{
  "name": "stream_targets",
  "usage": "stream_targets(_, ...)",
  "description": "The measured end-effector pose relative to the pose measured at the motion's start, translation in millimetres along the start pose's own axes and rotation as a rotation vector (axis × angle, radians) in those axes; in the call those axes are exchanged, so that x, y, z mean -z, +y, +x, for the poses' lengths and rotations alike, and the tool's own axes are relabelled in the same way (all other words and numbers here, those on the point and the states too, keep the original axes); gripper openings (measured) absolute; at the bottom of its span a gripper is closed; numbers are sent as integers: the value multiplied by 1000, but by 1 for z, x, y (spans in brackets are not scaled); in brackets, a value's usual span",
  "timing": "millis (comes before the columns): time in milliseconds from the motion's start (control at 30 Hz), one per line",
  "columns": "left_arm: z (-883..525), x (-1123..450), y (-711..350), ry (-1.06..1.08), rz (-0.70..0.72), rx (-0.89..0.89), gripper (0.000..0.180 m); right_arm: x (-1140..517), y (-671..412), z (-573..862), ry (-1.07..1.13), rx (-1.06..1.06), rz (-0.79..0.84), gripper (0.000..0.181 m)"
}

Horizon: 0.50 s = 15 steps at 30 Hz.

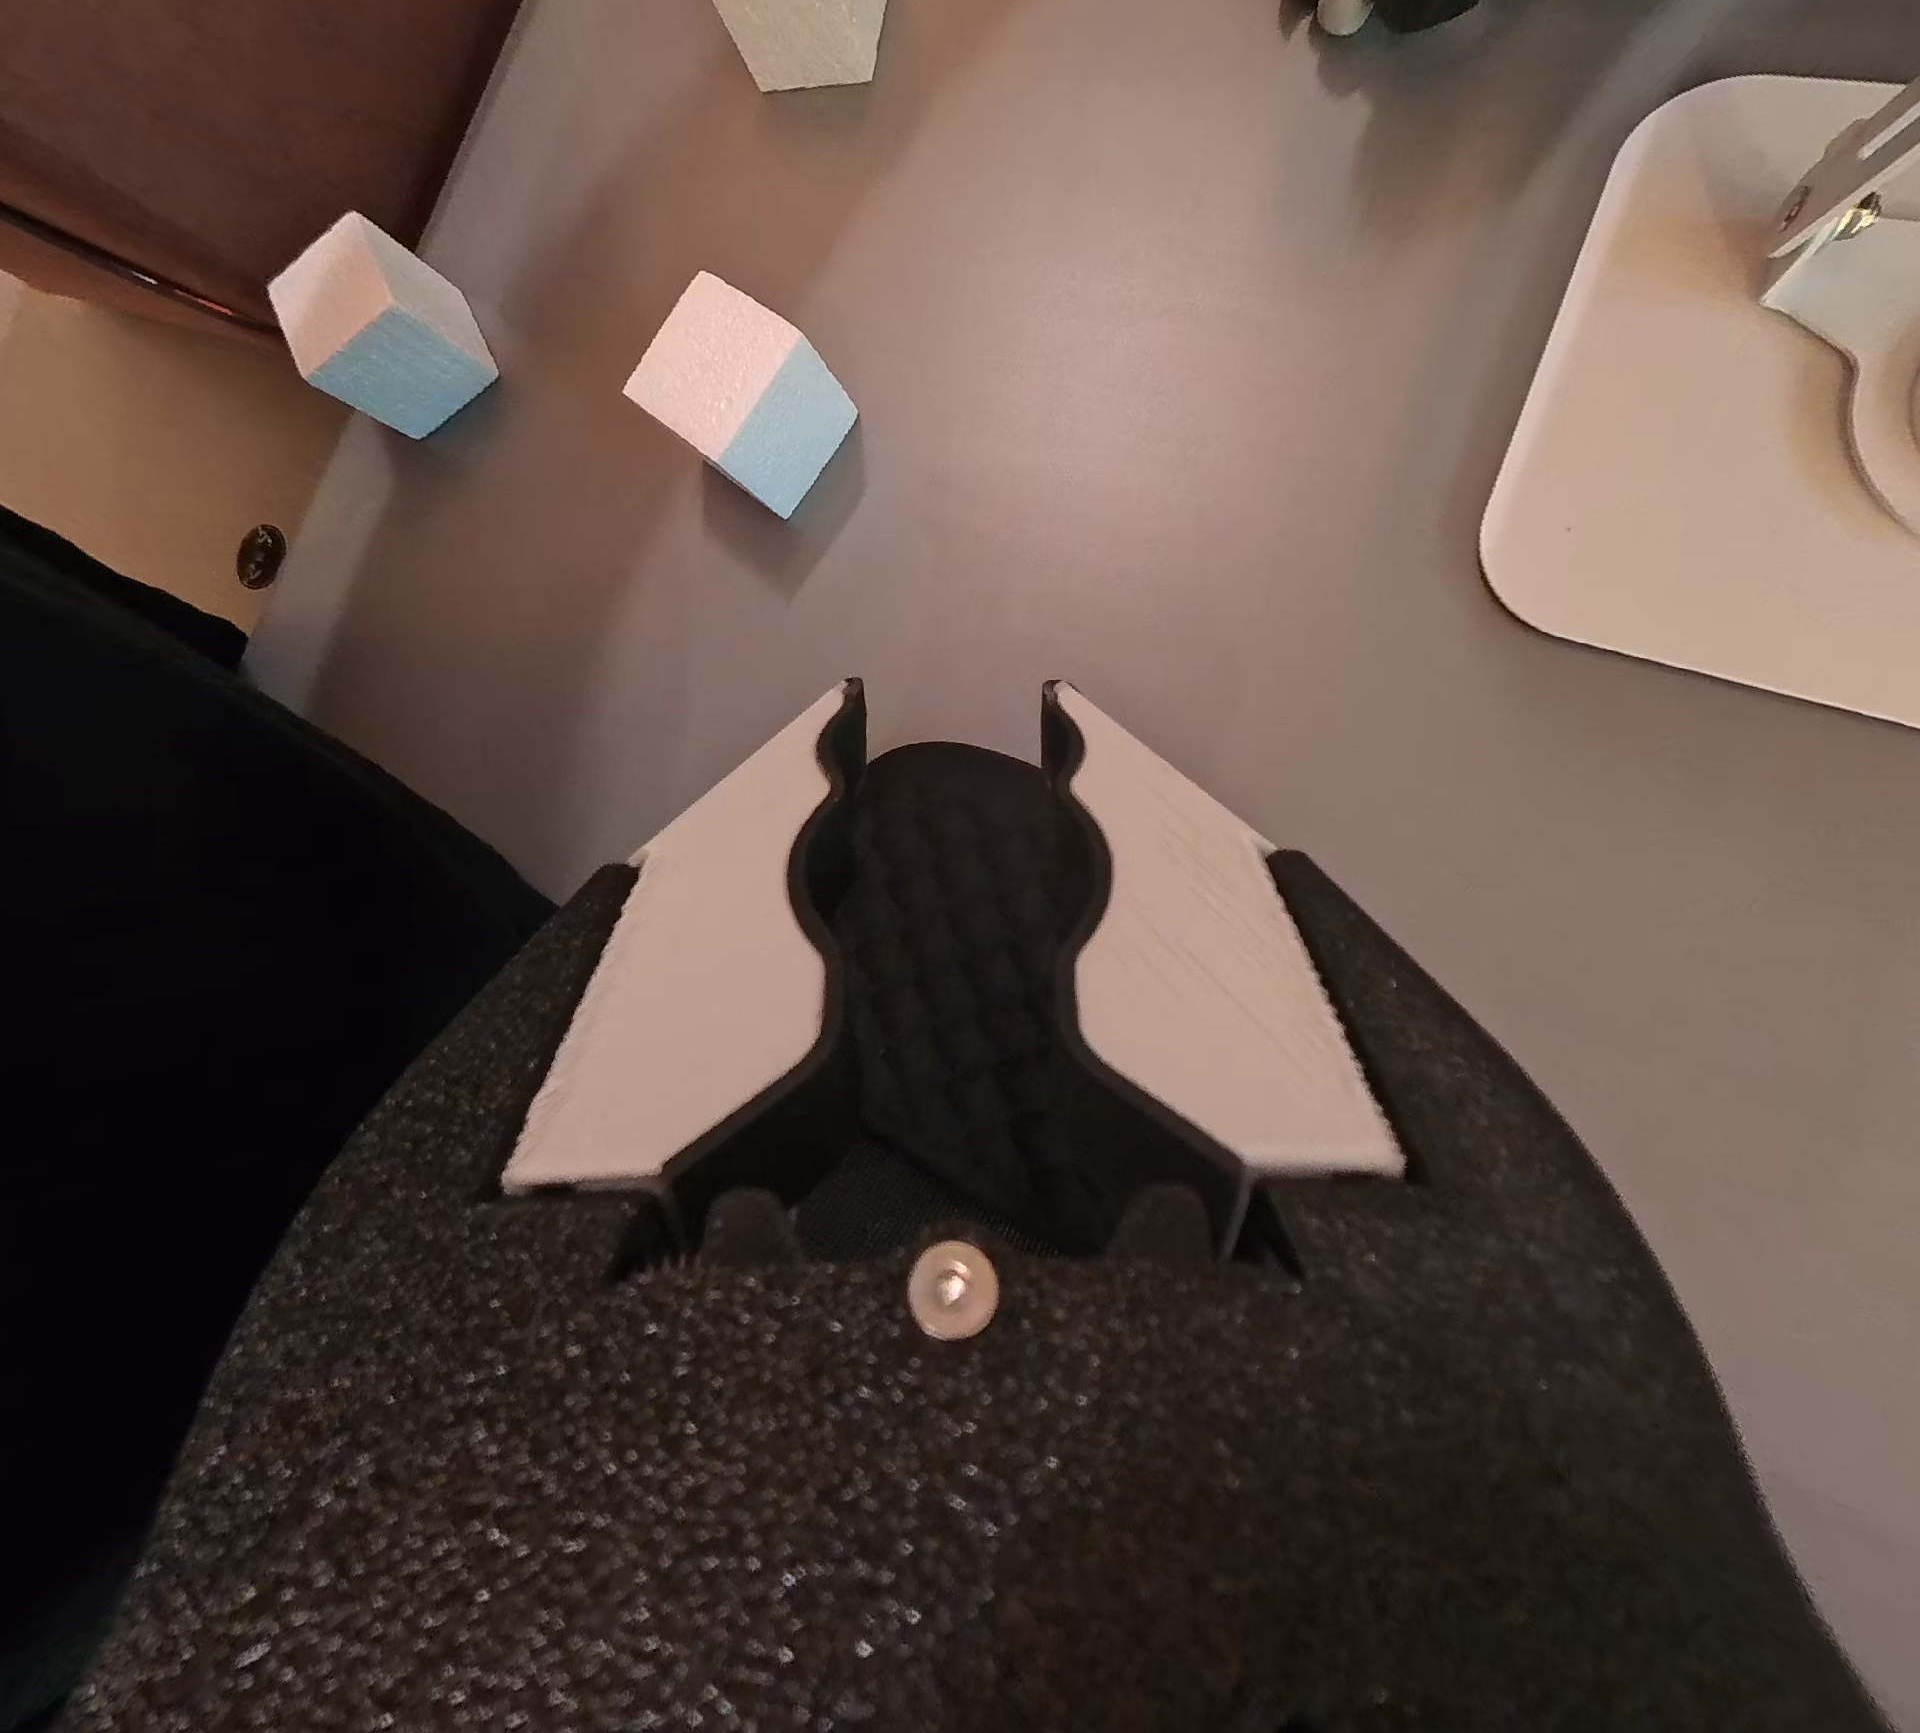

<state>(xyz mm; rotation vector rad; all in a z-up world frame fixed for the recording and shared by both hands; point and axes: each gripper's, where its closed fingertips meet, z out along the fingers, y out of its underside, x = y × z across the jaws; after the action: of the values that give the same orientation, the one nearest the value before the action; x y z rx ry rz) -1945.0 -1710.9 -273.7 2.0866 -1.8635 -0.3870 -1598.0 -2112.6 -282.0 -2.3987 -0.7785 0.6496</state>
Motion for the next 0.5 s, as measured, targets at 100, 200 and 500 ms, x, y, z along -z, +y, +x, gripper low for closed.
stream_targets(100,2,-1,1,-10,-8,-13,69,1,0,-1,3,2,1,33)
stream_targets(200,-1,1,4,-32,0,0,80,2,0,0,5,-2,3,33)
stream_targets(500,9,6,21,-30,232,224,102,3,-2,1,9,-4,35,32)
